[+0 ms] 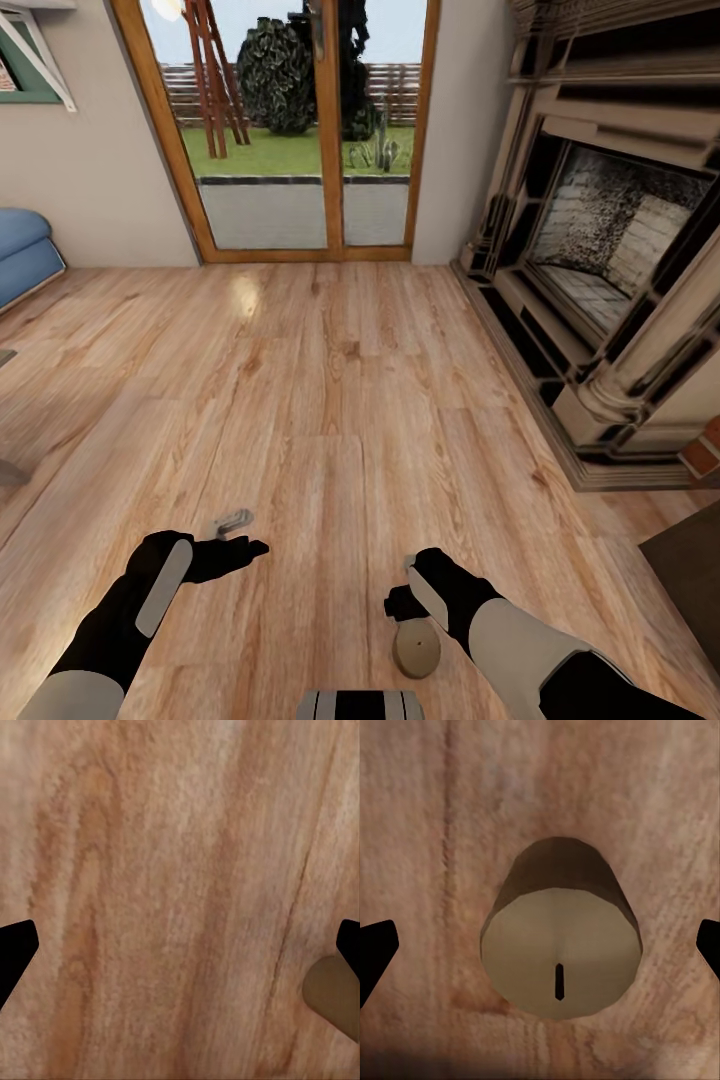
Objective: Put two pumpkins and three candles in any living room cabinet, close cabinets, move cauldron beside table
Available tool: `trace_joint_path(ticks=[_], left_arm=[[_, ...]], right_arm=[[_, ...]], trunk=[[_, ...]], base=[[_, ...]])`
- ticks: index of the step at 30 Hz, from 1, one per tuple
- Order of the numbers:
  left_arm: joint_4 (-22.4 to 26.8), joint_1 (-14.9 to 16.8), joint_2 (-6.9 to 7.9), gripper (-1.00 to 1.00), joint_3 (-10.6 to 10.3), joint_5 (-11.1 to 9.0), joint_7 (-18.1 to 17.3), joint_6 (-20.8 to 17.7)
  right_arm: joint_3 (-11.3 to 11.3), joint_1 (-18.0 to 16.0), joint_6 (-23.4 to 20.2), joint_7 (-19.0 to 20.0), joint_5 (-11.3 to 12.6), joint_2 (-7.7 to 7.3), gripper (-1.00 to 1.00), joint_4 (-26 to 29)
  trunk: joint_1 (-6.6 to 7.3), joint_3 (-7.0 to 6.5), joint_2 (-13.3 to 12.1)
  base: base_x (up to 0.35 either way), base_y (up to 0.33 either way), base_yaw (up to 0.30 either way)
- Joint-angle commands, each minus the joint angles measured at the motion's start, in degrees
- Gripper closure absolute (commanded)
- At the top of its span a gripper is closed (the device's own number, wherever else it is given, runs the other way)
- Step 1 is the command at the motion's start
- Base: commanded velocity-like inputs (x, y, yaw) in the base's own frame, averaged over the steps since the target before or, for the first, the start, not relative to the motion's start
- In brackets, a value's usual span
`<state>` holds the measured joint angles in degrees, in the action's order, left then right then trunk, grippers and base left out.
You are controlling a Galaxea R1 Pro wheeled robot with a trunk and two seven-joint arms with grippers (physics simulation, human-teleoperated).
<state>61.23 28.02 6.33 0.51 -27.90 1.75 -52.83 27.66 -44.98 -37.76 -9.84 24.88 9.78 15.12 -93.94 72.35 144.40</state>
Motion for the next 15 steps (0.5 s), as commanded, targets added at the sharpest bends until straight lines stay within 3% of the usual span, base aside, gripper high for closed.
trace_joint_path(ticks=[1, 15], left_arm=[[0.04, 0.02, 0.0, -1.0, 0.04, -0.32, 0.18, -0.26], [0.03, 0.02, 0.0, -1.0, 0.02, -0.31, 0.18, -0.31]], right_arm=[[0.37, -0.02, -0.21, -0.45, 0.61, -0.02, -1.0, 0.09], [0.37, -0.02, -0.21, -0.45, 0.61, -0.02, -1.0, -0.08]], trunk=[[0.0, 0.04, 0.02], [-0.02, 0.27, 0.03]], base=[[0.064, 0.024, 0.0], [0.012, 0.004, 0.0]])
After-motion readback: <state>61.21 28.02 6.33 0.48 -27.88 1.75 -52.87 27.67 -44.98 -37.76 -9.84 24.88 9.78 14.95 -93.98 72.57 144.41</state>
